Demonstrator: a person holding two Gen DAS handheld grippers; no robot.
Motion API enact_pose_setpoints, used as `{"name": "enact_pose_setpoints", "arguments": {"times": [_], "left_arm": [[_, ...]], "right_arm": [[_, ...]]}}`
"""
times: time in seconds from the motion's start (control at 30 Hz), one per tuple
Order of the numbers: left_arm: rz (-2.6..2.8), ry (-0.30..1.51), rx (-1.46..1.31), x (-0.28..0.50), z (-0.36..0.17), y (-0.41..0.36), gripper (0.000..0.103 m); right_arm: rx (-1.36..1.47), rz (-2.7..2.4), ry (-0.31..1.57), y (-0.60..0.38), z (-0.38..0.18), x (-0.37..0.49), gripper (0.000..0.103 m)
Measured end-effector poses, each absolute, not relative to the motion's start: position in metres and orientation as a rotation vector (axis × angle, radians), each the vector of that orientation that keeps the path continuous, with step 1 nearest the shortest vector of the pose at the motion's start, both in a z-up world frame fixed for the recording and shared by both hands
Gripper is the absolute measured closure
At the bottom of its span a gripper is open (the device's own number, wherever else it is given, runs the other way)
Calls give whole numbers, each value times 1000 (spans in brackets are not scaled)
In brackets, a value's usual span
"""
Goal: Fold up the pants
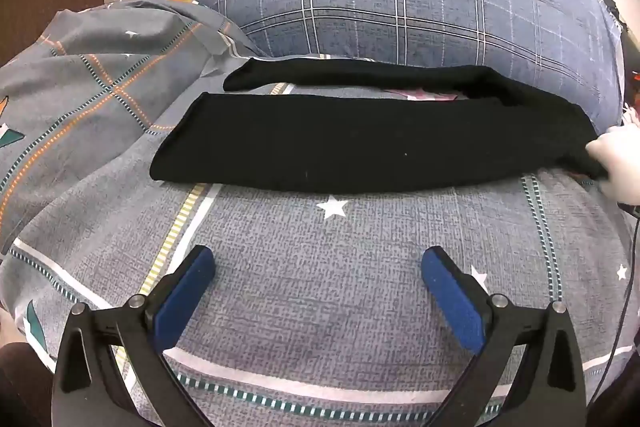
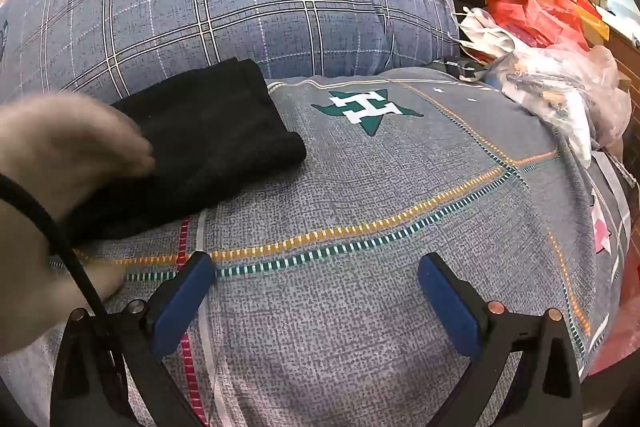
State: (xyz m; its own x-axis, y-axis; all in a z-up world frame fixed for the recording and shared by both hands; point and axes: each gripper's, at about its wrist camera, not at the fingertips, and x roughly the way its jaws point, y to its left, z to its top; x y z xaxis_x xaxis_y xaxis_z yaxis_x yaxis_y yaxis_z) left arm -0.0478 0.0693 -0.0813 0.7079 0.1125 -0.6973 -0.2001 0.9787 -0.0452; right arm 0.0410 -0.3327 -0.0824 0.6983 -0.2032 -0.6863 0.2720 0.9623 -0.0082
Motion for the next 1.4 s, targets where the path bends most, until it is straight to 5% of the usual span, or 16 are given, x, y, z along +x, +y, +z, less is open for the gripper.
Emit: {"name": "enact_pose_setpoints", "arguments": {"times": [1.03,1.4], "left_arm": [[205,762,-96,-56,-82,63,0],[207,642,-82,-119,23,49,1]], "right_arm": [[231,-155,739,-335,-80,34,0],[306,-49,841,-349,-73,19,0]]}}
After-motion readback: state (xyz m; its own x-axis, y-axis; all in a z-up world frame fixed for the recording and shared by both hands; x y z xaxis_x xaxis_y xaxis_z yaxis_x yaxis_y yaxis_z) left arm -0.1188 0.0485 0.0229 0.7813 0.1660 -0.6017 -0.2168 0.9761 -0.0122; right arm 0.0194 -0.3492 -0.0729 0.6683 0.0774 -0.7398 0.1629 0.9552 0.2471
